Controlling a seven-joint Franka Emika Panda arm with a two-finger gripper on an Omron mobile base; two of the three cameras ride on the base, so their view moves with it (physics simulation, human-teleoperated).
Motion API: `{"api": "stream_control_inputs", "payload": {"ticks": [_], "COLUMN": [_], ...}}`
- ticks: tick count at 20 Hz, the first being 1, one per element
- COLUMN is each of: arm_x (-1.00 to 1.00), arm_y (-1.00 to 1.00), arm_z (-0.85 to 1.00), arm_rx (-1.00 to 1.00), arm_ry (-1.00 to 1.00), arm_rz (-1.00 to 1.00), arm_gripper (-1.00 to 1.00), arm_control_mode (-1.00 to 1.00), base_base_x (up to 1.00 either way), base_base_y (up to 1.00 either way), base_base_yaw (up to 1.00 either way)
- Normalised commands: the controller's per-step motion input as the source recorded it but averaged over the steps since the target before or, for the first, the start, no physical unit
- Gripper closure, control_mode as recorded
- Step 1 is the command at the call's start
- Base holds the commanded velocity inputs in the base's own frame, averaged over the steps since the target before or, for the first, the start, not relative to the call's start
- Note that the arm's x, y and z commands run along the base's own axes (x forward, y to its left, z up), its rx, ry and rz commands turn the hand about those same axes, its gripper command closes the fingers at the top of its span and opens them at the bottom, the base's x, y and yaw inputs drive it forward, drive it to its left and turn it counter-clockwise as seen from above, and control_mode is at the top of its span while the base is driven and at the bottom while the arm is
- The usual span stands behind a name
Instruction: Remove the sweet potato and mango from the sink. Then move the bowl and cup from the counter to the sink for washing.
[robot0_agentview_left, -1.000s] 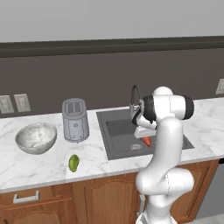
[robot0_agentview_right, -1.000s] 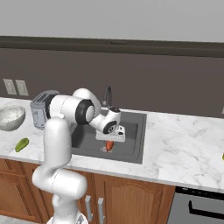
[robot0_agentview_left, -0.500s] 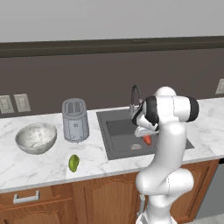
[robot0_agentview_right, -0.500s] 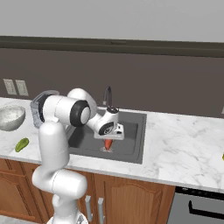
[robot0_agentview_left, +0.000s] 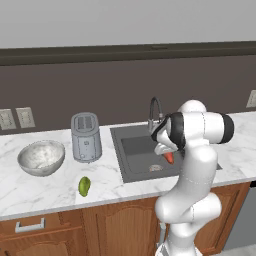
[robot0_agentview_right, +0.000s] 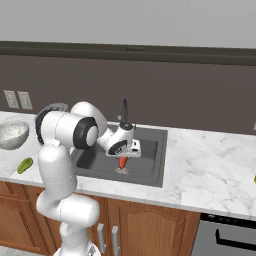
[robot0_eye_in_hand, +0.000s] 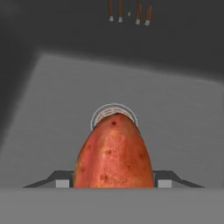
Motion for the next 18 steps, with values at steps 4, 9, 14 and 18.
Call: {"api": "stream_control_inputs", "payload": {"ticks": [4,9,14,18], "arm_x": [-0.16,-0.19,-0.21,-0.23], "arm_y": [0.03,0.03,0.02,0.04], "arm_z": [0.19,0.21,0.22,0.21], "arm_rx": [0.00,0.00,0.00,0.00], "arm_ry": [-0.04,-0.02,0.00,0.00], "arm_rz": [0.00,0.00,0.00,-0.01], "arm_gripper": [1.00,1.00,1.00,1.00], "arm_control_mode": [-1.00,-1.00,-1.00,-1.00], "base_base_x": [0.00,0.00,0.00,0.00], "base_base_y": [0.00,0.00,0.00,0.00], "base_base_yaw": [0.00,0.00,0.00,0.00]}}
